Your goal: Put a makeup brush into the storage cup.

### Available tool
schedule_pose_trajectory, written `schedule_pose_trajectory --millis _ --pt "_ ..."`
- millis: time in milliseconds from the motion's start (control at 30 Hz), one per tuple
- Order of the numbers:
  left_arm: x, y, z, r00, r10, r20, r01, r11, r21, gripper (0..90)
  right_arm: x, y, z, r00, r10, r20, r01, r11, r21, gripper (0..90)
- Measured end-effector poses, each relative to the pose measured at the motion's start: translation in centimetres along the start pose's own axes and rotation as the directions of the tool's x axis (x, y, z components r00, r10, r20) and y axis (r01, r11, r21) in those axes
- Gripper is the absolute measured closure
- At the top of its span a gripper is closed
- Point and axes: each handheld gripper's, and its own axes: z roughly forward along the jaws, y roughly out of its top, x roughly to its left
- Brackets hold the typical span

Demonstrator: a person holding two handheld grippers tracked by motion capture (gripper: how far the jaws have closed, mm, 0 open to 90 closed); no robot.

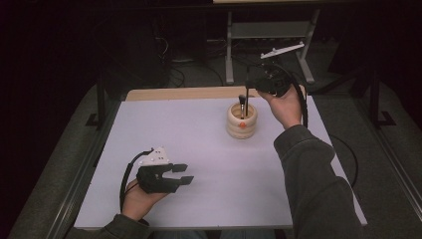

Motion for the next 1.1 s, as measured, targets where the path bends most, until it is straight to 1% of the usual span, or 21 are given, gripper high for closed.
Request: schedule_pose_trajectory --millis 67,133,167,233,267,300,367,500,533,600,700,800,900,933,967,1033,1100 --pt "0.0 0.0 0.0 1.0000 -0.001 0.000 0.001 1.0000 -0.002 51.7 -0.1 0.2 0.1 1.0000 0.005 0.004 -0.005 1.000 -0.006 84.9" --pt "0.0 0.0 0.0 1.0000 -0.001 0.001 0.001 1.0000 0.001 51.6 -0.1 0.5 0.2 0.9998 -0.009 0.019 0.009 1.000 -0.007 84.8" --pt "0.0 0.0 0.0 1.0000 -0.002 0.001 0.002 1.0000 -0.002 51.5 0.0 0.7 0.3 0.9998 -0.003 0.022 0.003 1.000 -0.008 84.8" --pt "0.1 0.0 0.0 1.0000 -0.001 0.002 0.001 1.0000 -0.002 51.4 0.0 0.9 0.5 0.9993 -0.017 0.033 0.018 1.000 -0.015 84.8" --pt "0.1 0.0 0.0 1.0000 -0.001 0.002 0.001 1.0000 -0.002 51.4 0.0 1.1 0.6 0.9995 -0.005 0.030 0.006 1.000 -0.016 84.9" --pt "0.1 0.0 -0.1 1.0000 0.000 0.003 0.000 1.0000 -0.002 51.4 -0.1 1.2 0.7 0.9993 -0.014 0.033 0.015 1.000 -0.017 84.8" --pt "0.1 0.0 -0.1 1.0000 0.004 0.002 -0.004 1.0000 -0.002 51.3 -0.1 1.2 1.1 0.9992 -0.007 0.040 0.008 1.000 -0.014 84.8" --pt "0.2 0.0 -0.2 1.0000 0.002 0.000 -0.002 1.0000 -0.003 51.0 -0.4 1.0 1.9 0.9987 0.004 0.050 -0.003 1.000 -0.008 84.8" --pt "0.2 0.0 -0.2 1.0000 0.002 0.001 -0.002 1.0000 -0.002 51.0 -0.5 0.9 2.0 0.9985 0.017 0.051 -0.017 1.000 -0.005 84.8" --pt "0.1 0.0 -0.2 1.0000 0.002 0.001 -0.002 1.0000 -0.004 51.0 -0.7 0.8 2.3 0.9983 0.023 0.054 -0.022 1.000 -0.010 84.8" --pt "0.1 0.0 -0.2 1.0000 -0.009 0.001 0.009 0.9999 -0.010 50.9 -0.8 0.6 2.7 0.9979 0.022 0.062 -0.021 1.000 -0.007 84.8" --pt "0.1 0.0 -0.2 1.0000 -0.009 0.000 0.009 0.9999 -0.009 50.8 -0.9 0.5 3.0 0.9974 0.024 0.067 -0.024 1.000 0.000 84.8" --pt "0.1 0.0 -0.3 1.0000 -0.006 -0.001 0.006 0.9999 -0.009 50.7 -1.0 0.4 3.3 0.9967 0.028 0.076 -0.028 1.000 -0.001 84.8" --pt "0.2 0.1 -0.3 0.9999 0.013 -0.003 -0.013 0.9999 -0.007 50.7 -1.1 0.3 3.3 0.9969 0.024 0.075 -0.024 1.000 0.000 84.8" --pt "0.2 0.1 -0.3 1.0000 0.006 -0.002 -0.006 0.9999 -0.008 50.7 -1.2 0.1 3.6 0.9962 0.040 0.078 -0.040 0.999 0.003 84.8" --pt "0.3 0.1 -0.3 0.9999 0.011 -0.003 -0.011 0.9999 -0.007 50.7 -1.4 -0.1 3.8 0.9958 0.041 0.082 -0.042 0.999 0.012 84.8" --pt "0.3 0.0 -0.4 1.0000 0.007 -0.004 -0.007 1.0000 -0.006 50.6 -1.6 -0.3 3.9 0.9955 0.048 0.082 -0.049 0.999 0.015 84.8"
